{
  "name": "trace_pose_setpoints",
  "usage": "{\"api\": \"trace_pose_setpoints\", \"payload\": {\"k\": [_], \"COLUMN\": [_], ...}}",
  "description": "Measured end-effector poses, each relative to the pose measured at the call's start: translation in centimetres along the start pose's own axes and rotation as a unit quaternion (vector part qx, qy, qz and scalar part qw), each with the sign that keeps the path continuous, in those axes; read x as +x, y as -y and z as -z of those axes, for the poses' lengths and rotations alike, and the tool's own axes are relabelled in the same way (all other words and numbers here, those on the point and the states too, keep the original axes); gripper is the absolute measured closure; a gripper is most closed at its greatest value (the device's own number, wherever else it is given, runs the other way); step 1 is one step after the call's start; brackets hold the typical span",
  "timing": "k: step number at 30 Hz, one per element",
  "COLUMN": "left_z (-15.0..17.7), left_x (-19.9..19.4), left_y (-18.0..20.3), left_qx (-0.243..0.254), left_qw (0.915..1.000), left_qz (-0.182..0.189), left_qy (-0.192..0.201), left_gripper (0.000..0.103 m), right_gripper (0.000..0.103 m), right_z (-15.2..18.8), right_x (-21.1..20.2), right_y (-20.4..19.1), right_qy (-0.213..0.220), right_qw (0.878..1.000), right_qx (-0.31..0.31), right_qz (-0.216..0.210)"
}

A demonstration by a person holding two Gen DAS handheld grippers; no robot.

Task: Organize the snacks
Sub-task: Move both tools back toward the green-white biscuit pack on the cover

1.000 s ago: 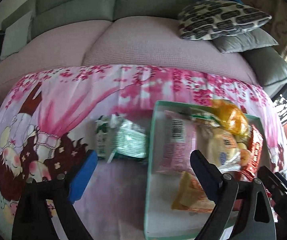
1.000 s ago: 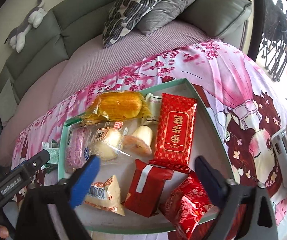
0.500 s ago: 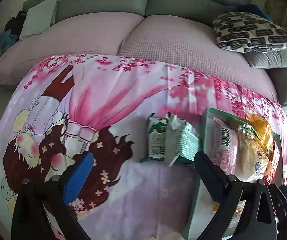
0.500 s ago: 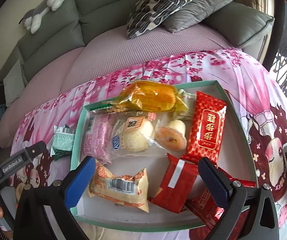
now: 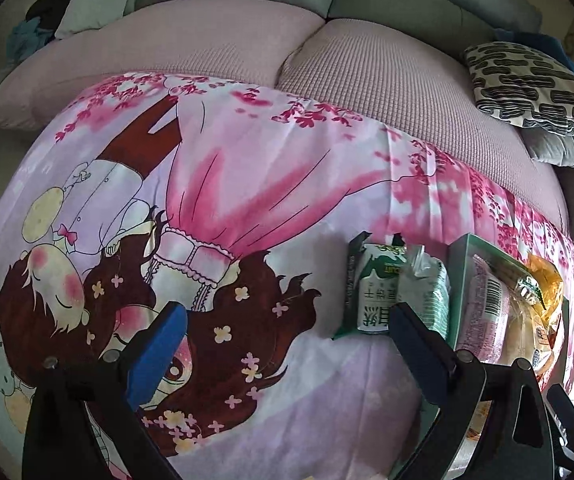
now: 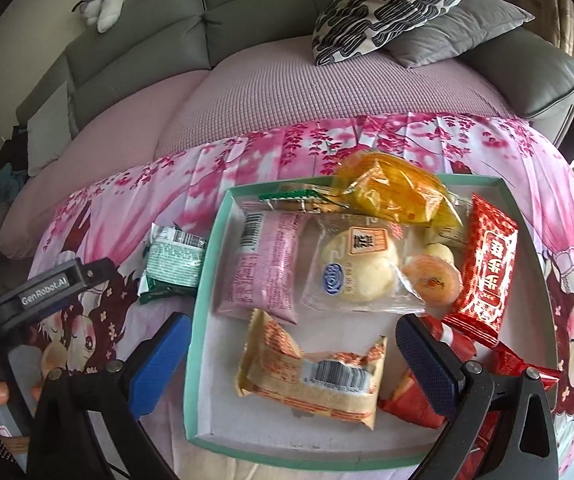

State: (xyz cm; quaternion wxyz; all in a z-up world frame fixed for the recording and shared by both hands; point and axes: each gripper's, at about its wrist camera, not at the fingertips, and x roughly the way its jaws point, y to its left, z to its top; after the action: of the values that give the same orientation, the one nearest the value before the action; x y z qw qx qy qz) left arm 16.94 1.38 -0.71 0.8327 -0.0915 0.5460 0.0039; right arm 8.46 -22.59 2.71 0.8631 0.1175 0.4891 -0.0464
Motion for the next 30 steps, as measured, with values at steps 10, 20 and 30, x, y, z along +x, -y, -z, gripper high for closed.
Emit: {"api": "trace_pose_setpoints", "payload": {"k": [10, 20, 30], "left_z": [-0.9, -1.3, -1.4], "left_x": [1.3, 2.5, 2.9], "left_y": [-2.2, -3.1, -3.8], "left_qx": [-0.028, -0.040, -0.054], "left_qw": [0.9995, 0.9990, 0.9981], "left_qz": [-0.008, 0.006, 0.021], "left_qy": [-0.008, -0.020, -0.023], "left_gripper": [0.003, 0.003, 0.003], "right_gripper": [0.001, 0.010, 0.017], "right_z": [-2.1, -2.0, -3.1], "right_x": [2.4, 5.5, 7.5], "right_y": [-4.8, -9.3, -11.6], "right_qy": [-0.005, -0.026, -0.032], "right_qw": [0.998, 0.981, 0.969], "right_qx": [-0.068, -0.187, -0.243], "right_qz": [-0.008, 0.041, 0.043]}}
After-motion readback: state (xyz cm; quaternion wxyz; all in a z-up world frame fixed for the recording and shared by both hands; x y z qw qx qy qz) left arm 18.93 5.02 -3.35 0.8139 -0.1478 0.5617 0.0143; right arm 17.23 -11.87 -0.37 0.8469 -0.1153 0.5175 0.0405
